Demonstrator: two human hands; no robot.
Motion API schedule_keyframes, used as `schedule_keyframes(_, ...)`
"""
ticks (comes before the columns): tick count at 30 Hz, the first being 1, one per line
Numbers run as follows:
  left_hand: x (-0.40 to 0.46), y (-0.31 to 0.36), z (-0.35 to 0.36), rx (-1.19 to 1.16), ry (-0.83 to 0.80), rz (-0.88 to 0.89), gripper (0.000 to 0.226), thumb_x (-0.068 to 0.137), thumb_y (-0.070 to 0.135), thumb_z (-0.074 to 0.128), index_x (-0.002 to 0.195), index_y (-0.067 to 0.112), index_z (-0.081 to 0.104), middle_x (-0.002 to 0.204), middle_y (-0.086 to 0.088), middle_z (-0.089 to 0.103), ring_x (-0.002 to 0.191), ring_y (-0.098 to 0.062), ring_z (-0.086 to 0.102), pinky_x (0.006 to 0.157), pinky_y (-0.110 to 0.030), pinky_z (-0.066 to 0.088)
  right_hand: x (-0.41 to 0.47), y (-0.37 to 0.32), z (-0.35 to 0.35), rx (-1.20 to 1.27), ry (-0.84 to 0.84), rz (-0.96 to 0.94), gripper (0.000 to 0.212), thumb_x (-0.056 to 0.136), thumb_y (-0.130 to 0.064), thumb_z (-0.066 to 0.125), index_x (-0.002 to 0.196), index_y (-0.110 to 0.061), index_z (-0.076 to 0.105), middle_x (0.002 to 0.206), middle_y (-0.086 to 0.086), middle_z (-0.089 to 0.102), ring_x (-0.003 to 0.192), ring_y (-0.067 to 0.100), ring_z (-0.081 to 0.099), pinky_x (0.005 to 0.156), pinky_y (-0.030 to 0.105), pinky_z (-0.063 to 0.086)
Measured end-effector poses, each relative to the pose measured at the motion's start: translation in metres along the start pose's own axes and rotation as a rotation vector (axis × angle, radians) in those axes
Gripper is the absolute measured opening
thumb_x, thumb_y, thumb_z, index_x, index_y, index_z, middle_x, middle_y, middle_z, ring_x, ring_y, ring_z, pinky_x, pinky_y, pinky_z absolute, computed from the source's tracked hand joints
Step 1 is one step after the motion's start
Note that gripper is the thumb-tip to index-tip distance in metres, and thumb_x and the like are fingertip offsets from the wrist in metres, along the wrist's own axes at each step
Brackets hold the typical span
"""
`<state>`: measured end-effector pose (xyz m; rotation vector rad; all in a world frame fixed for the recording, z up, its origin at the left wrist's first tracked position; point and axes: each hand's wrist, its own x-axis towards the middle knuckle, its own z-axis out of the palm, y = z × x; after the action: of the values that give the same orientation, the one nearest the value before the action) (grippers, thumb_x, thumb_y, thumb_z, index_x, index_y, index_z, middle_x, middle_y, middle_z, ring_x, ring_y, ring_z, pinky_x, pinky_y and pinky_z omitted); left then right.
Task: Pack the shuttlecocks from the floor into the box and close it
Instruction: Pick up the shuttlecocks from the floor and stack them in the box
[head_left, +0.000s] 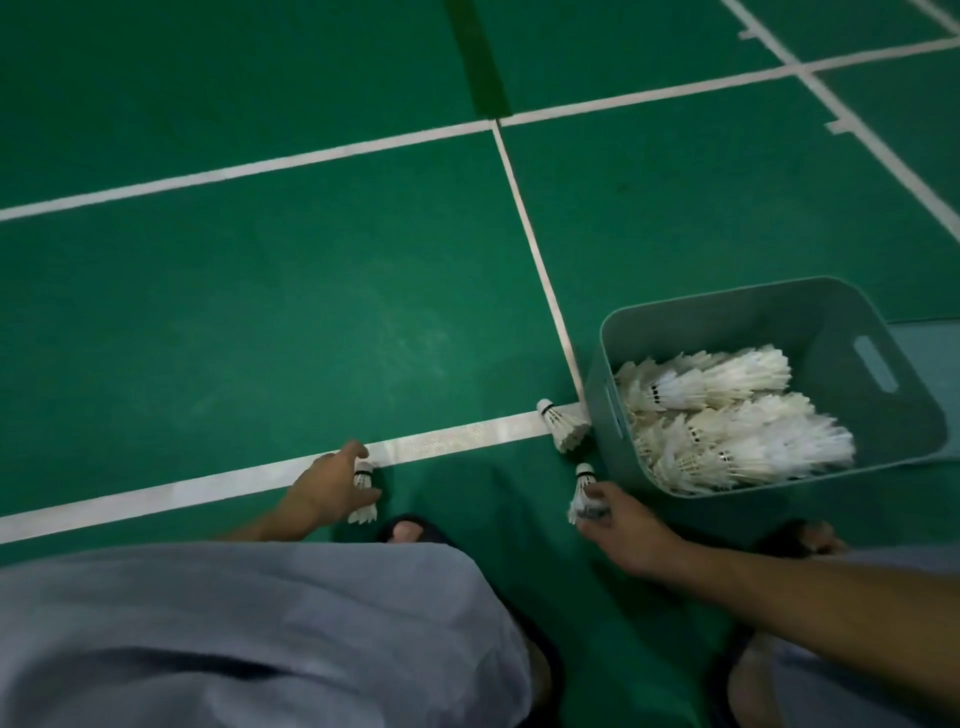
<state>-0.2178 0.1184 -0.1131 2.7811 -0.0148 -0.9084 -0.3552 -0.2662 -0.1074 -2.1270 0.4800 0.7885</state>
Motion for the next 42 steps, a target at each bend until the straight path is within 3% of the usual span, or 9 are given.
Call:
schedule_keyframes(3,0.009,0.013,0.000,-0.038,-0.021,0.043,0.060,0.083,0.031,0.084,0.134,0.021,0.054,0.094,-0.008,0.072,0.086,-0.030,0.068,0.070,-0.037,0.050,0.000,-0.010,0.002,0.056,0.033,0.012,0.052,0.098,-0.026,0.067,0.146,-0.016,0.049,0.137,0.004,0.060,0.122,0.022,0.060,0.102,0.025,0.044)
schedule_keyframes(7,0.014,0.054,-0.010,-0.144,-0.074,0.162,0.062,0.079,0.027,0.082,0.133,0.027,0.053,0.105,0.002,0.072,0.088,-0.020,0.069,0.071,-0.029,0.051,-0.001,-0.017,0.011,0.164,0.117,0.035,0.052,0.097,-0.020,0.068,0.145,-0.010,0.052,0.139,0.010,0.058,0.119,0.021,0.059,0.099,0.024,0.041)
schedule_keyframes(10,0.016,0.099,-0.013,-0.039,-0.089,0.292,0.065,0.072,0.042,0.073,0.132,0.034,0.048,0.104,0.009,0.073,0.091,-0.019,0.069,0.076,-0.033,0.055,-0.005,-0.018,0.018,0.210,0.129,0.027,0.053,0.095,-0.020,0.071,0.143,-0.010,0.052,0.136,0.009,0.055,0.115,0.018,0.057,0.100,0.024,0.042)
schedule_keyframes(17,0.028,0.209,-0.004,0.304,0.022,0.648,0.060,0.089,0.032,0.068,0.142,0.026,0.041,0.114,-0.009,0.069,0.093,-0.032,0.067,0.070,-0.037,0.052,-0.008,-0.016,0.013,0.196,0.167,-0.010,0.045,0.099,-0.017,0.063,0.142,-0.009,0.054,0.136,0.003,0.053,0.108,0.015,0.062,0.094,0.021,0.045)
schedule_keyframes(23,0.057,0.246,0.015,0.513,0.096,0.794,0.069,0.095,0.023,0.070,0.154,0.039,0.039,0.136,-0.012,0.041,0.099,-0.031,0.063,0.074,-0.044,0.057,-0.010,-0.018,0.006,0.178,0.142,-0.021,0.043,0.100,-0.024,0.059,0.142,-0.015,0.056,0.139,0.000,0.054,0.119,0.014,0.060,0.102,0.024,0.046)
schedule_keyframes(31,0.064,0.244,0.021,0.485,0.084,0.729,0.050,0.094,0.023,0.068,0.139,0.030,0.049,0.126,-0.009,0.047,0.105,-0.030,0.061,0.071,-0.041,0.051,-0.019,-0.035,0.002,0.222,0.085,-0.066,0.043,0.099,-0.030,0.059,0.141,-0.020,0.056,0.131,-0.001,0.061,0.113,0.011,0.064,0.102,0.030,0.051)
schedule_keyframes(35,0.058,0.229,0.020,0.458,0.078,0.687,0.051,0.094,0.026,0.068,0.142,0.031,0.049,0.126,-0.005,0.049,0.102,-0.026,0.062,0.075,-0.039,0.056,-0.026,-0.043,-0.004,0.225,0.071,-0.087,0.044,0.099,-0.031,0.059,0.142,-0.020,0.056,0.126,0.002,0.067,0.092,0.003,0.060,0.083,0.019,0.048)
schedule_keyframes(40,0.042,0.206,-0.005,0.239,0.094,0.578,0.037,0.095,0.055,0.065,0.125,0.038,0.051,0.125,0.005,0.049,0.091,-0.020,0.062,0.076,-0.036,0.051,-0.045,-0.065,-0.014,0.213,0.073,-0.190,0.036,0.097,-0.030,0.060,0.133,-0.021,0.062,0.108,0.004,0.073,0.075,0.002,0.062,0.073,0.021,0.052)
schedule_keyframes(42,0.031,0.200,-0.026,0.221,0.108,0.562,0.040,0.094,0.063,0.063,0.123,0.039,0.051,0.124,0.008,0.048,0.091,-0.017,0.061,0.077,-0.036,0.049,-0.054,-0.079,-0.024,0.183,0.070,-0.256,0.037,0.098,-0.031,0.059,0.132,-0.021,0.063,0.115,0.003,0.071,0.081,0.005,0.064,0.080,0.024,0.053)
